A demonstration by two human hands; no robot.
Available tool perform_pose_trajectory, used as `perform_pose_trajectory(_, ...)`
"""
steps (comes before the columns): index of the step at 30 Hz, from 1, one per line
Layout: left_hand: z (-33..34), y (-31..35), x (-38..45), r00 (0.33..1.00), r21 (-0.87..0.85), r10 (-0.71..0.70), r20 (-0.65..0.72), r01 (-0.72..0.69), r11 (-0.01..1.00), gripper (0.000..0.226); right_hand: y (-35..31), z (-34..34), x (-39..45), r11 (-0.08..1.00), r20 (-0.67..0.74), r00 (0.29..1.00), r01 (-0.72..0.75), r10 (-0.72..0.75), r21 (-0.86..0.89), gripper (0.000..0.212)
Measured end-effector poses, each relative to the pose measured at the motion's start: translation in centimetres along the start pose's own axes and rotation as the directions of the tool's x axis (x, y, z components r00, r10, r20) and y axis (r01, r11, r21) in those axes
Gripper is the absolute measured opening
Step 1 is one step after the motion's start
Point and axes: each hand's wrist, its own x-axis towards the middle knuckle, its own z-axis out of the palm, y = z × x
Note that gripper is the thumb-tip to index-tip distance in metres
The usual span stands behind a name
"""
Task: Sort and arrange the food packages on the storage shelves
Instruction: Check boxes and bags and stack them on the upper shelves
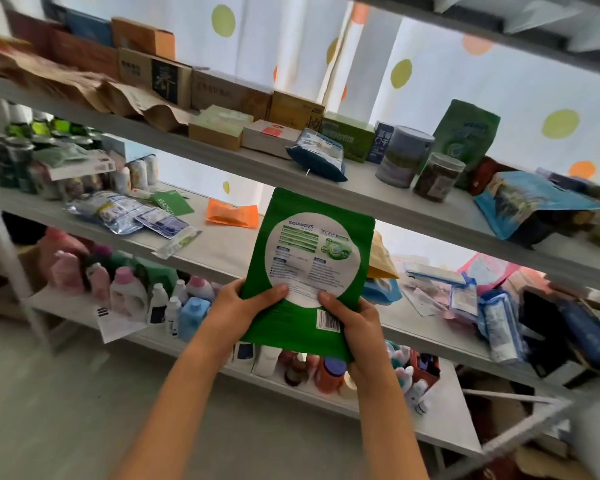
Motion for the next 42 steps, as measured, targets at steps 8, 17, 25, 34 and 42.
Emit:
perform_pose_trajectory(8, -0.2, 1.0, -0.6, 0.991, -0.023, 0.106, -0.085, -0.109, 0.994, 0.031, 0.0, 0.6, 0.3, 0.99, 0.1, 0.993, -0.076, 0.065, 0.12, 0.08)
perform_pose_trajectory(17, -1.1, 0.8, 0.1, 0.969, 0.038, 0.18, -0.169, -0.176, 0.984, 0.028, 1.1, 0.8, 1.2, 0.989, 0.205, 0.974, -0.119, 0.099, 0.087, 0.104)
perform_pose_trajectory(25, -1.2, 0.7, 0.3, 0.935, 0.37, 0.178, -0.307, -0.055, 0.927, 0.075, 1.9, 1.7, 1.9, 0.996, 0.036, 0.999, -0.044, 0.041, 0.078, 0.064)
perform_pose_trajectory(34, 0.7, -0.8, 0.5, 0.961, 0.4, 0.217, -0.174, -0.132, 0.907, 0.063, 1.7, 2.0, 1.7, 0.989, 0.011, 1.0, -0.027, 0.025, 0.148, 0.053)
perform_pose_trajectory(42, 1.9, -1.0, 0.9, 0.991, 0.267, 0.11, -0.076, -0.087, 0.96, 0.116, 1.0, 2.6, 0.6, 0.978, 0.193, 0.979, -0.101, 0.065, 0.184, 0.051)
